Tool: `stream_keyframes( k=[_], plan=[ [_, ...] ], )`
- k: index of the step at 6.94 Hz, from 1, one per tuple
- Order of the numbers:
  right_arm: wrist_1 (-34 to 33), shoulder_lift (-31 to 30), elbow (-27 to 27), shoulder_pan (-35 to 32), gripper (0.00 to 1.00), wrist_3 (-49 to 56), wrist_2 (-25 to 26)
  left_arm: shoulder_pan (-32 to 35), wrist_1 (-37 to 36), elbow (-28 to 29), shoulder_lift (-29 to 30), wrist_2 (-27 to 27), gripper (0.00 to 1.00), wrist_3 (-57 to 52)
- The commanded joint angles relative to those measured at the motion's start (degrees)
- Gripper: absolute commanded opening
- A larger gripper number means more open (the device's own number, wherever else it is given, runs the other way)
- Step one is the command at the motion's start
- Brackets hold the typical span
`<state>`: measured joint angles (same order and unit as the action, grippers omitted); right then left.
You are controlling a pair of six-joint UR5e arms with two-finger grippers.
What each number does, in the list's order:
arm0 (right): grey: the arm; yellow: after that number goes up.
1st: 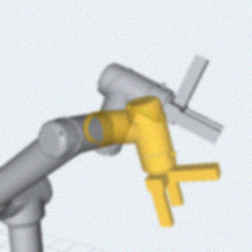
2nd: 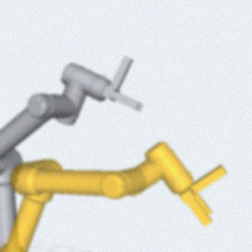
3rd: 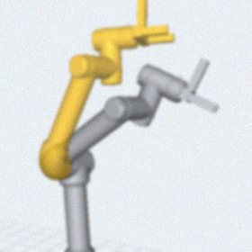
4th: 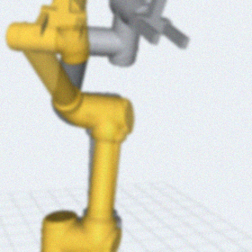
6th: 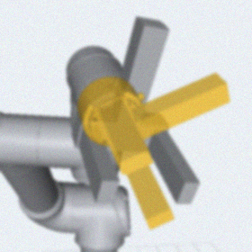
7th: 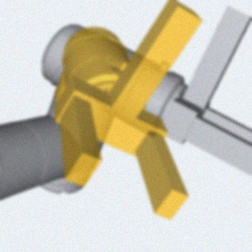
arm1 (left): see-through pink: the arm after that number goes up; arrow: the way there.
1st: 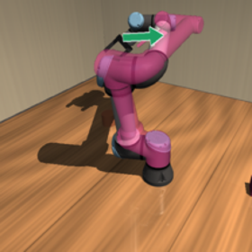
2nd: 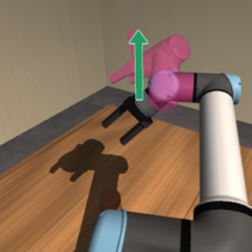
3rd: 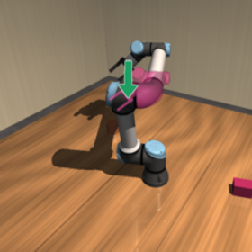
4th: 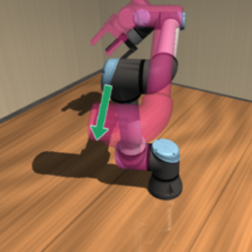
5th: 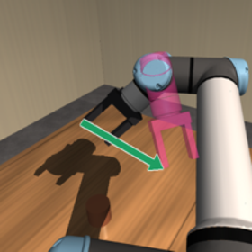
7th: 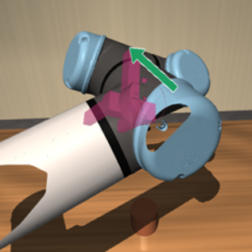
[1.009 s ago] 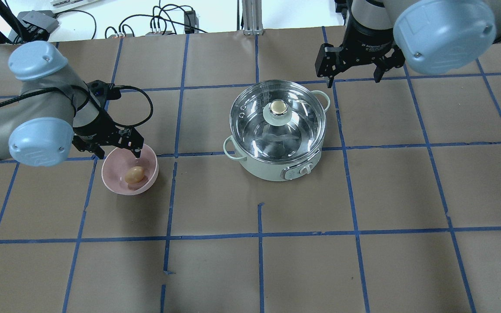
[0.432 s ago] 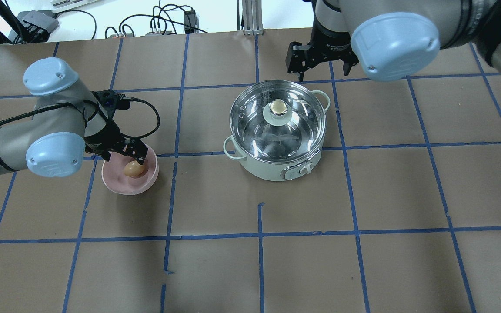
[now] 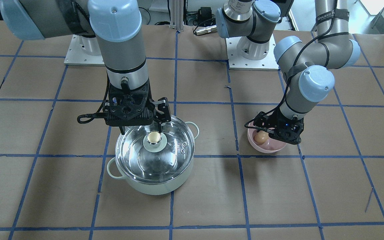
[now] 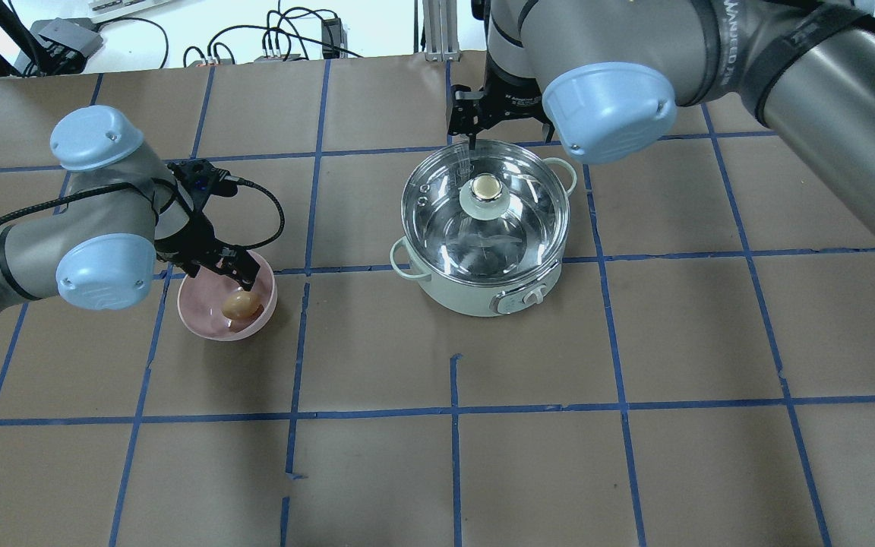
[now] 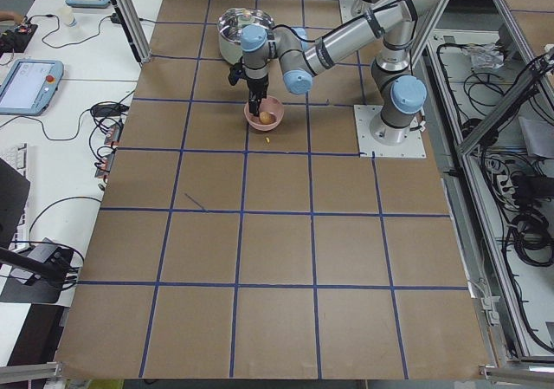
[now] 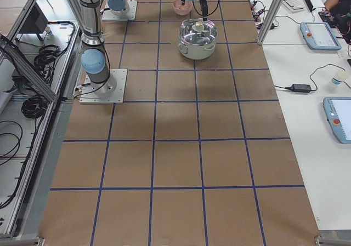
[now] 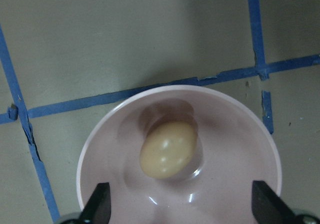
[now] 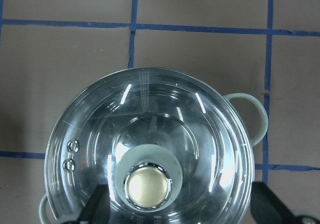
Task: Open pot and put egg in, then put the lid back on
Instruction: 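Close the left gripper on the egg while the right gripper grasps the lid knob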
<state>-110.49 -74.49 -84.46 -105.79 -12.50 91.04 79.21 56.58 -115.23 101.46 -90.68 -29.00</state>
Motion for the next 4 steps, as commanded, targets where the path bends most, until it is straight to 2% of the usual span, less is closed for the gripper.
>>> stream_keyframes(
  k=[1,2,4],
  plan=[
    [-3.39,0.84,-2.79,-0.64,1.00,-0.59,-0.86,0.33,-1.72,-4.18,-0.37,-0.29,0.99,-2.46],
    [-5.68,0.84,-4.55,-0.64,1.00,-0.59,-1.91,0.16,-4.52,-4.82,-0.03,-0.29,0.99,-4.12],
    [-5.88,1.36,-4.57,-0.64,0.97,-0.59,-1.83,0.25,-4.72,-5.00,0.41,-0.29,0.98,-4.40]
  ],
)
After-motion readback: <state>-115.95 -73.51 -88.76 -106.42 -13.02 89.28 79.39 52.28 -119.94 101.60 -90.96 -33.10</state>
